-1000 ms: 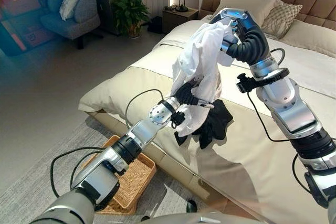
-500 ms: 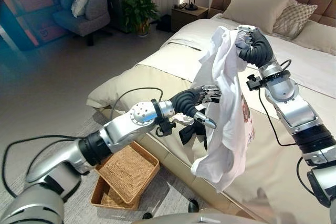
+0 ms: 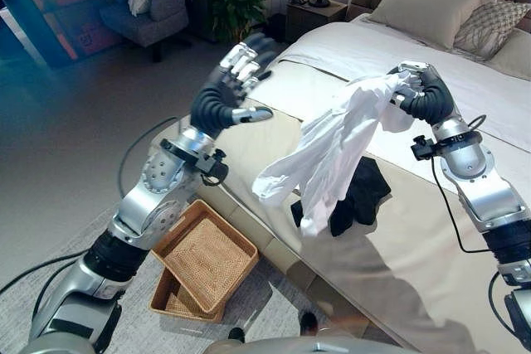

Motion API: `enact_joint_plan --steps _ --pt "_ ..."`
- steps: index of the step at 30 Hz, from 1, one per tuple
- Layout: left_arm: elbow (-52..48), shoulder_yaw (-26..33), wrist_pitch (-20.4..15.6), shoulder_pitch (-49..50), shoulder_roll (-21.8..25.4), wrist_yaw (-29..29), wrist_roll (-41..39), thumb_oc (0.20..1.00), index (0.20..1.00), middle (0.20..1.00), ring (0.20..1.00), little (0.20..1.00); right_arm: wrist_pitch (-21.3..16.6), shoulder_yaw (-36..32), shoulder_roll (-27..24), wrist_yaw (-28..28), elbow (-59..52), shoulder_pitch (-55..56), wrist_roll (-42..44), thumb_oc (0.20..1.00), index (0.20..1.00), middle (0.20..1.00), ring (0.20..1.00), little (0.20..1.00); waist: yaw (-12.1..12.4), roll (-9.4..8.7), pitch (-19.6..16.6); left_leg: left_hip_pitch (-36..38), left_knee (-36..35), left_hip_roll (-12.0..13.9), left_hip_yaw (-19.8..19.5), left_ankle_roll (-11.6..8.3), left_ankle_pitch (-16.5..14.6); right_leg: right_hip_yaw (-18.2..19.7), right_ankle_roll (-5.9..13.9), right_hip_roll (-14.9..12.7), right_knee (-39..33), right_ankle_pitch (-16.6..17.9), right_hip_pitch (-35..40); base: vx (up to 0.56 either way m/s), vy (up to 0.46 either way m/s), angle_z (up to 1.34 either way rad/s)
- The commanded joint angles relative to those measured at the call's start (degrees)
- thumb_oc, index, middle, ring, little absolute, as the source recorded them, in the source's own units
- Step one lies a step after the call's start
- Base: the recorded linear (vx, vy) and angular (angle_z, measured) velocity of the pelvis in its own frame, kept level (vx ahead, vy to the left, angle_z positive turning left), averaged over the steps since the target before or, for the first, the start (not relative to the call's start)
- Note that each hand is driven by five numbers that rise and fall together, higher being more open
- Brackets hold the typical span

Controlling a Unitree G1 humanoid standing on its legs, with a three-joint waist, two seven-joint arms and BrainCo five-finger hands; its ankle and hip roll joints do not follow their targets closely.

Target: Pick up clothes into the bucket

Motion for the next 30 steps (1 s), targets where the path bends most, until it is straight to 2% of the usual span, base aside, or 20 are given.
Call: enact_joint_plan --steps 1,7,11,16,19,24,27,29,30 --pt "1.6 -0.5 -3.3 -1.2 -0.1 3.0 9.6 1.000 1.000 1.000 1.000 1.000 -3.1 -4.7 0.9 -3.0 -4.3 -4.4 -0.6 0.200 0.200 0.200 0.200 0.200 0.1 -3.50 -2.9 -2.2 6.4 -1.6 -0.8 0.67 -4.7 -2.2 3.28 -3.4 6.2 -5.8 2.1 -0.03 -0.003 0.01" --pt "2.1 2.4 -3.6 1.4 -4.2 5.8 17.2 1.000 1.000 1.000 1.000 1.000 -4.1 -5.6 3.7 -4.0 -5.6 -4.6 -0.8 0.200 0.200 0.200 0.200 0.200 0.0 -3.67 -3.0 -2.3 6.4 -1.6 -0.4 0.91 -4.4 -2.1 3.23 -3.5 6.0 -5.3 1.8 0.01 -0.002 0.00" --pt "3.6 2.2 -3.0 1.2 -4.3 5.9 20.7 1.000 1.000 1.000 1.000 1.000 -4.6 -5.6 4.8 -4.4 -6.6 -5.5 0.0 0.200 0.200 0.200 0.200 0.200 -0.2 -3.54 -3.1 -2.2 6.3 -1.5 -0.1 0.98 -4.4 -1.8 3.22 -3.4 6.0 -5.3 1.8 0.00 0.000 0.00" --pt "8.6 -0.2 -2.1 -1.6 -3.8 4.3 21.3 1.000 1.000 1.000 1.000 1.000 -4.9 -4.8 5.3 -4.1 -7.7 -7.8 1.0 0.200 0.200 0.200 0.200 0.200 -0.7 -3.22 -3.2 -2.0 6.0 -1.5 0.2 0.99 -4.3 -1.5 3.29 -3.3 5.9 -5.2 1.6 0.00 0.002 -0.03" --pt "11.3 -2.6 -1.6 -4.2 -3.6 2.4 19.7 1.000 1.000 1.000 1.000 1.000 -5.0 -3.9 4.8 -3.3 -8.4 -9.3 1.8 0.200 0.200 0.200 0.200 0.200 -1.0 -3.03 -3.3 -1.9 5.9 -1.4 0.4 0.96 -4.3 -1.2 3.35 -3.3 5.8 -5.1 1.5 0.00 0.002 -0.04" --pt "13.7 -8.6 -0.6 -9.2 -1.8 -3.4 11.4 1.000 1.000 1.000 1.000 1.000 -5.0 -2.5 3.6 -1.2 -10.4 -10.6 3.8 0.200 0.200 0.200 0.200 0.200 -1.9 -2.52 -3.3 -1.9 5.7 -1.3 0.5 0.85 -4.0 -1.0 3.47 -3.2 5.7 -4.8 1.3 0.00 0.000 0.00" --pt "14.3 -13.0 0.7 -12.4 0.1 -6.6 4.3 1.000 1.000 1.000 1.000 1.000 -4.8 -1.8 3.0 0.6 -12.5 -10.5 5.6 0.200 0.200 0.200 0.200 0.200 -2.5 -2.18 -3.3 -1.8 5.6 -1.3 0.6 0.74 -3.9 -0.9 3.50 -3.2 5.7 -4.8 1.2 0.00 0.000 0.00" --pt "14.2 -17.2 1.7 -16.2 2.8 -9.0 1.2 1.000 1.000 1.000 1.000 1.000 -4.9 -0.7 2.3 2.1 -14.8 -10.6 7.0 0.200 0.200 0.200 0.200 0.200 -3.1 -1.71 -3.3 -1.5 5.5 -1.2 0.5 0.63 -4.3 -0.7 3.65 -3.0 5.7 -5.1 1.4 0.00 0.000 0.00" --pt "14.3 -17.3 1.6 -16.4 2.9 -9.0 1.1 1.000 1.000 1.000 1.000 1.000 -4.9 -0.9 2.3 2.1 -14.8 -10.6 7.0 0.200 0.200 0.200 0.200 0.200 -3.0 -1.86 -3.2 -1.8 5.6 -1.4 0.5 0.69 -3.8 -0.7 3.59 -3.1 5.7 -4.6 1.1 0.00 0.000 0.00"
